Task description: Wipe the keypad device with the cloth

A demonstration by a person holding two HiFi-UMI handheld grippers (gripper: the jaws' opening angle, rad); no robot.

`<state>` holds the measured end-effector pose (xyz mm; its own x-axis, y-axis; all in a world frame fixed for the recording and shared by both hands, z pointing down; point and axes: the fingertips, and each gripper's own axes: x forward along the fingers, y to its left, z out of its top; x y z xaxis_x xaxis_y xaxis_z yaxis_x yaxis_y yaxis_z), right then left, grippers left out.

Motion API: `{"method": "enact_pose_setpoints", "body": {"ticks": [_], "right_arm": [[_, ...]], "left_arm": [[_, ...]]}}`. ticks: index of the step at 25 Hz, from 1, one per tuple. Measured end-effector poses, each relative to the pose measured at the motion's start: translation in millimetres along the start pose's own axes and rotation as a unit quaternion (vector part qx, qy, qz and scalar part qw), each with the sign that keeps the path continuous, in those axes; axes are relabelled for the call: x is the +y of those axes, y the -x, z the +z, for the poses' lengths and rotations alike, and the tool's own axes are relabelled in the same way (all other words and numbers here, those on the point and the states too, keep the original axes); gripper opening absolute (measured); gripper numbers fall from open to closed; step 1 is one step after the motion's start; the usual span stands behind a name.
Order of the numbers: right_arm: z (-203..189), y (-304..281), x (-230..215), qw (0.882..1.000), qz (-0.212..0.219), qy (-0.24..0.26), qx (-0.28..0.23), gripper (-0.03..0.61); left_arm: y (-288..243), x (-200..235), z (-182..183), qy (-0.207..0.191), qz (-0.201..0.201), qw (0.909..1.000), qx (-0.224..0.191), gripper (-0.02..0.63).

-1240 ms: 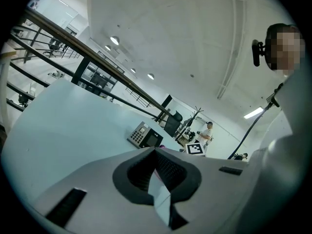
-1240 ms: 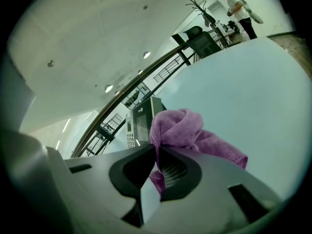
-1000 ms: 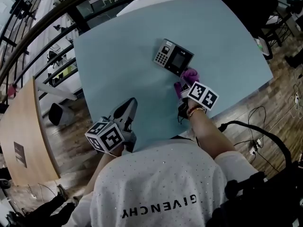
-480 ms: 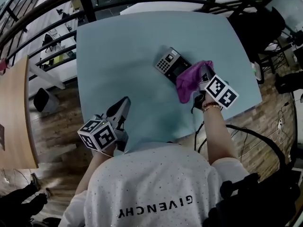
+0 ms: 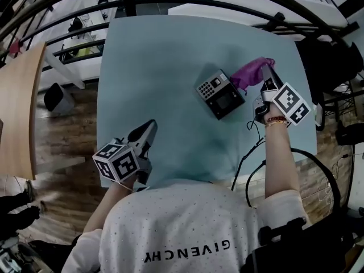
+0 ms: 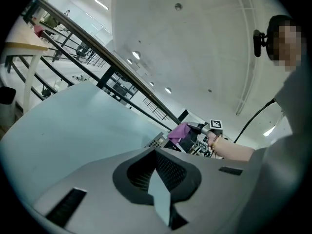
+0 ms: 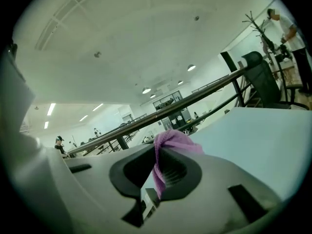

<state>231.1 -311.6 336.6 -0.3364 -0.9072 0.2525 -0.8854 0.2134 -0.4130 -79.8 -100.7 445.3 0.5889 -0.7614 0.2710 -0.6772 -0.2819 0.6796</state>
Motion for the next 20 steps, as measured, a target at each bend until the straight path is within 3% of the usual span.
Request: {"method": "enact_pose_setpoints", "body": {"ticks": [9, 12, 17, 20], "right_arm": [[-53.9, -62.6, 4.8, 0.99, 0.081, 0.009, 0.114, 0.023], [-75.0, -69.6, 21.8, 0.977, 0.136, 0.014, 0.163, 0.023], [-98.3, -72.1, 31.2, 0.952, 0.183, 0.093, 0.228, 0.023], [-112.4, -72.7, 38.7, 0.939, 0.211, 0.08, 0.26, 0.023]], "left_arm": [[-12.5, 5.2, -14.6, -0.001, 0.05, 0.9986, 0.019, 0.005], [-7.4, 8.8, -14.4, -0.001, 0.067, 0.9975, 0.021, 0.005], [-6.2, 16.5, -17.4, 0.003, 0.085, 0.9962, 0.018, 0.005], [-8.4, 15.5, -22.3, 0.009, 0.088, 0.9959, 0.021, 0.005]]}}
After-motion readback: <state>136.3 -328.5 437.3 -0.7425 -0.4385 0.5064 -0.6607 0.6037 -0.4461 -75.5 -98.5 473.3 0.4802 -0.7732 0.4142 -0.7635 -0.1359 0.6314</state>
